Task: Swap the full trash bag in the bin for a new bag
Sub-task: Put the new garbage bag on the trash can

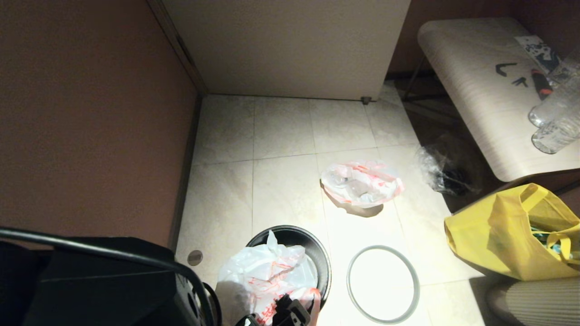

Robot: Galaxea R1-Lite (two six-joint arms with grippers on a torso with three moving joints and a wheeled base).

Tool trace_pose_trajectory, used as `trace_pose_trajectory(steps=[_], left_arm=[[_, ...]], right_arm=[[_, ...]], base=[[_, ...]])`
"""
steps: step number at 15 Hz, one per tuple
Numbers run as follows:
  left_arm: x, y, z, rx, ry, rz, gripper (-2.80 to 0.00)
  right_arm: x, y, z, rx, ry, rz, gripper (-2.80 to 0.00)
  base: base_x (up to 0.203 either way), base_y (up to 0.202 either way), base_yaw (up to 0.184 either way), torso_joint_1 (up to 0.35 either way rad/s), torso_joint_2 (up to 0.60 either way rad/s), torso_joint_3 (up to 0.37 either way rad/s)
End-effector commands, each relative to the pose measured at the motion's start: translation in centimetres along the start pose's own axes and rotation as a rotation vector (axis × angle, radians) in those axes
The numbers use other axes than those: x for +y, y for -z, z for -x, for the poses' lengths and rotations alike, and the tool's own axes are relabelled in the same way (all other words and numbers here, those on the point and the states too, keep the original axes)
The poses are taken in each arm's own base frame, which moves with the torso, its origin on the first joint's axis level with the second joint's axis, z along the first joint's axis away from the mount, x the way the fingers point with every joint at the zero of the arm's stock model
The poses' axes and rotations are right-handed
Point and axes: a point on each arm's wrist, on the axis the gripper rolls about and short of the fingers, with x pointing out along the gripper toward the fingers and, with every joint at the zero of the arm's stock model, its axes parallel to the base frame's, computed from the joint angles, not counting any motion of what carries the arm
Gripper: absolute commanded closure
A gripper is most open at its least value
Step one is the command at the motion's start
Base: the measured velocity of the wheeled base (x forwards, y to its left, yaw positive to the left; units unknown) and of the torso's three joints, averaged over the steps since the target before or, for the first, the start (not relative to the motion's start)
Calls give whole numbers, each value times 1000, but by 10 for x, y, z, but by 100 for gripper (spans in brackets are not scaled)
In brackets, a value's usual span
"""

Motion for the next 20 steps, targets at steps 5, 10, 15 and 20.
trace_pose_trajectory(steps=[5,10,15,20], left_arm=[[0,-6,-45,-15,-40,-77,-280],[18,-4,-70,2,-76,-49,0],[28,-14,-64,-56,-96,1,0],[48,-36,-36,-178,-122,76,0]], right_arm=[[0,0,0,0,-1,1,0],[0,0,0,0,-1,1,0],[0,0,0,0,-1,1,0],[0,0,0,0,-1,1,0]], base=[[0,0,0,0,0,0],[0,0,0,0,0,0],[0,0,0,0,0,0],[0,0,0,0,0,0]])
